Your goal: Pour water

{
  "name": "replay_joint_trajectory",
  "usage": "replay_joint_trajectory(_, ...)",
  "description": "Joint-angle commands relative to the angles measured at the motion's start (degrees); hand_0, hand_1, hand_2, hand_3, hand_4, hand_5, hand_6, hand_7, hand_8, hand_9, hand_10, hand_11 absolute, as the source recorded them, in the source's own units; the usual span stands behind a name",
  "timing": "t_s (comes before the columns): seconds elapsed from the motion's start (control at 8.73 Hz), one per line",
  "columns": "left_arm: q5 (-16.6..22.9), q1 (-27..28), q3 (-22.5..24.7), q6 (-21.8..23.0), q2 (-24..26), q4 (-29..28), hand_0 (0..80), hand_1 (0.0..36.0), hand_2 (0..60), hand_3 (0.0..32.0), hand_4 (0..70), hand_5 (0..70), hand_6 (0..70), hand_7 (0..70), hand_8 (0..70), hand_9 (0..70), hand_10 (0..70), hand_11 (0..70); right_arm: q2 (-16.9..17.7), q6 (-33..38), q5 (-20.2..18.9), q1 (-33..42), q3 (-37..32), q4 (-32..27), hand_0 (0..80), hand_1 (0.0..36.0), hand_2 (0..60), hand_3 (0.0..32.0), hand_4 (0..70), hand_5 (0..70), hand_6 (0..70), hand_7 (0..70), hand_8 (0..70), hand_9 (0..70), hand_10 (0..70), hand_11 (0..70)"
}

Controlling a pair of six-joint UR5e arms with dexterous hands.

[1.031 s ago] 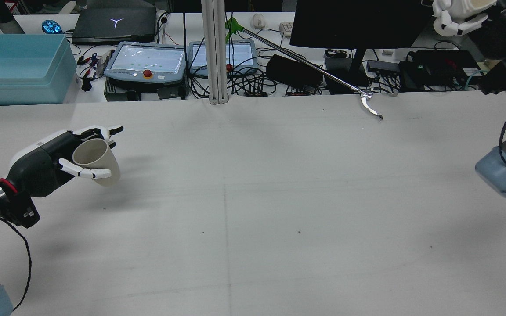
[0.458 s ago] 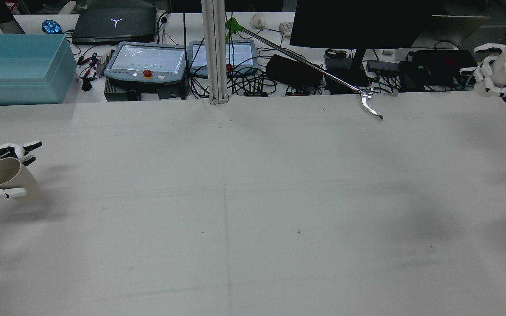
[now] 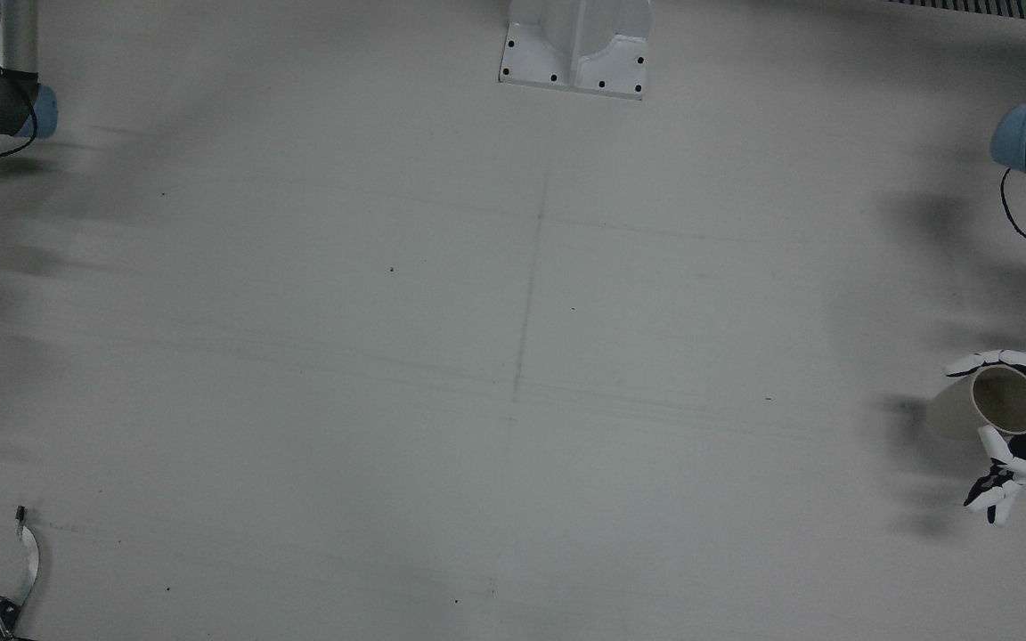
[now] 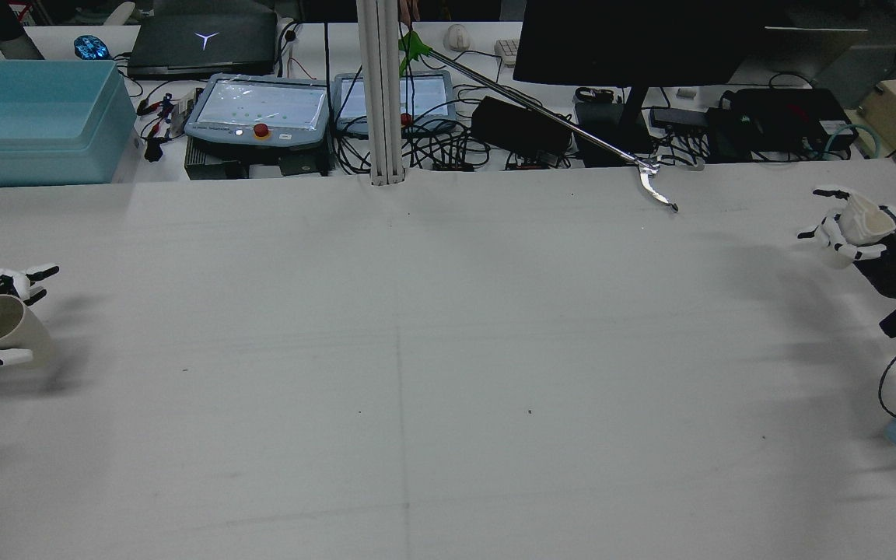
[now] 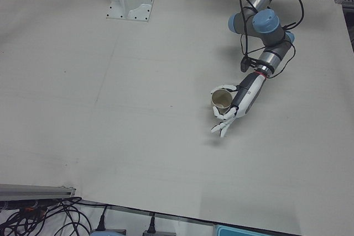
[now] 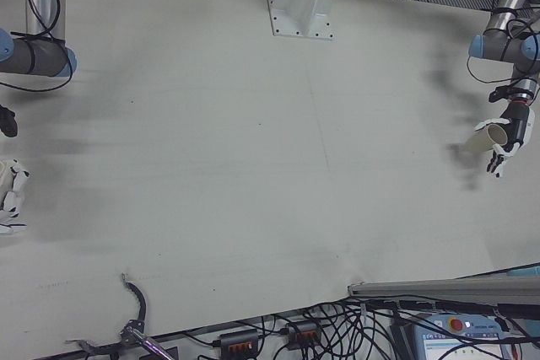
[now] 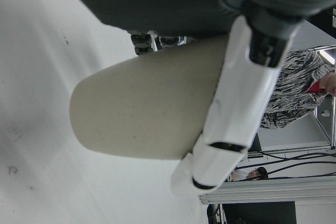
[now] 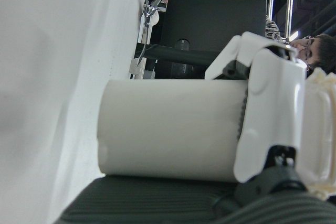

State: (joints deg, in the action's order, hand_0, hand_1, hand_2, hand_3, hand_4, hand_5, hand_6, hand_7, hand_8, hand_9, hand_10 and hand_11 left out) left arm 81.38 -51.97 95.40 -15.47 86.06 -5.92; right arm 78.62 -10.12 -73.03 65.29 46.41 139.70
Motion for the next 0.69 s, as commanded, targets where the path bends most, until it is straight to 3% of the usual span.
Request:
replay_joint_trajectory(0.0,0.01,-0.06,-3.81,-0.79,-0.02,-3.20,80.0,36.0,60.0,0.0,32.9,70.0,12.2,11.5,3.3,0.9,4.3,10.7,-0.93,0.28,3.15,-3.15,-4.14,-1.98,59.3,36.0,60.0,0.0,11.0,26.4,65.4,70.0,70.0,70.0,23.8,37.6)
replay_joint_trajectory(0.23,0.01,0.12,-4.79,-2.01,-0.02,-4.36,80.0,36.0,56.0,0.0,32.3,70.0,12.2,11.3,3.3,0.8,4.2,10.7,-0.40,1.94,3.07,-2.97,-3.44,-2.15,61.3,36.0,60.0,0.0,12.3,25.8,64.5,70.0,69.0,70.0,19.9,32.0)
replay_joint_trajectory(0.34,0.01,0.38,-5.92,-2.11,-0.02,-5.06,80.0,36.0,53.8,0.0,31.9,70.0,12.1,11.2,3.4,0.8,4.2,10.7,-0.05,2.65,3.07,-2.71,-2.74,-3.37,61.9,35.8,60.0,0.0,14.6,21.5,54.3,63.5,58.8,70.0,10.6,18.1)
replay_joint_trajectory(0.46,0.01,0.64,-6.45,-2.11,-0.02,-5.15,80.0,36.0,38.0,0.0,31.6,70.0,12.2,11.2,3.2,0.8,3.8,9.7,0.04,2.74,2.98,-2.01,-1.77,-4.34,59.1,27.4,18.5,0.0,3.5,12.0,23.8,20.2,22.2,27.2,0.0,0.0)
replay_joint_trajectory(0.57,0.01,0.73,-6.81,-2.20,-0.02,-5.24,80.0,30.4,3.8,0.0,24.7,70.0,9.9,8.6,1.4,0.3,1.0,4.4,1.08,2.74,2.98,-1.48,0.06,-4.35,55.6,21.8,0.8,13.0,0.0,7.8,10.8,0.7,3.8,1.8,0.0,0.0)
